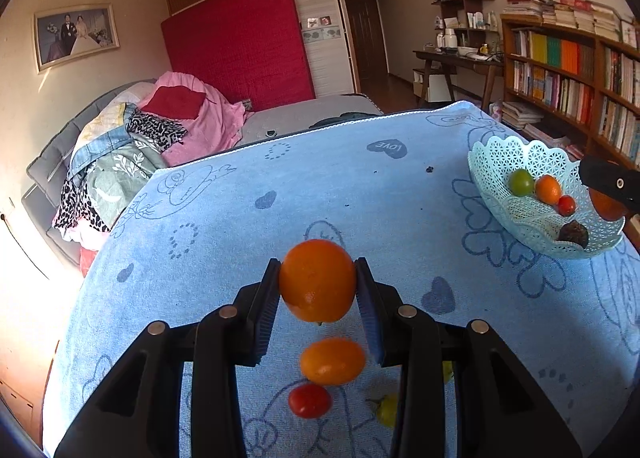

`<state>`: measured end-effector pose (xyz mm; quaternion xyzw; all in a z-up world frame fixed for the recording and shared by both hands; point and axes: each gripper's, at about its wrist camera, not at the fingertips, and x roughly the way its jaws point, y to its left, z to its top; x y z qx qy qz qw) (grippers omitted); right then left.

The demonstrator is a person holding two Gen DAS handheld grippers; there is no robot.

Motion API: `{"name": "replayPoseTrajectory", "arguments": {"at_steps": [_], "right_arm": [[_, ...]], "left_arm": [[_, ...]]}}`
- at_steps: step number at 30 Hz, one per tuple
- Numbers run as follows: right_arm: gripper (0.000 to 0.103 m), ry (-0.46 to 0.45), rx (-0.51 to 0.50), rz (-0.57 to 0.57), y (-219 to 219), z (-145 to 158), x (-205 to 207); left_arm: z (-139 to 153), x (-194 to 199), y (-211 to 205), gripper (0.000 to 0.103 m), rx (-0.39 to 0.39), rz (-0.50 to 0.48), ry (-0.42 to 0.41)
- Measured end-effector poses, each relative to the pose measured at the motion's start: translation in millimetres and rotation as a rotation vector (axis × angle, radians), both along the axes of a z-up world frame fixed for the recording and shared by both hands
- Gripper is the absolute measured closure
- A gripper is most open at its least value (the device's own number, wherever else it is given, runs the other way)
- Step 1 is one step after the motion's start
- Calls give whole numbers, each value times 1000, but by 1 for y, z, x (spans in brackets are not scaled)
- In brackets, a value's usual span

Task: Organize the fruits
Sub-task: 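Carry both held oranges over the white basket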

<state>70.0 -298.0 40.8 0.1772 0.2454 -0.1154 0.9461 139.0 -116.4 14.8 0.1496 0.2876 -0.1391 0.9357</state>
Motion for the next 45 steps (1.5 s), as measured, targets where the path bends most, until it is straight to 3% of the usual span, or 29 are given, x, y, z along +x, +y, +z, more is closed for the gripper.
{"name": "replayPoseTrajectory", "arguments": {"at_steps": [14, 29, 38, 45], "right_arm": [[62, 4, 57, -118, -59, -13, -8], [62, 27, 87, -162, -84, -26, -5], [62, 26, 87, -170, -90, -29, -4], [62, 25, 91, -173, -90, -29, -4]], "left_arm": [[7, 3, -69, 65, 39, -104, -29], [4, 13, -113, 65, 40, -163, 6], [4, 18, -136, 65, -9, -244, 59], [4, 22, -148, 65, -92, -321, 130]]}}
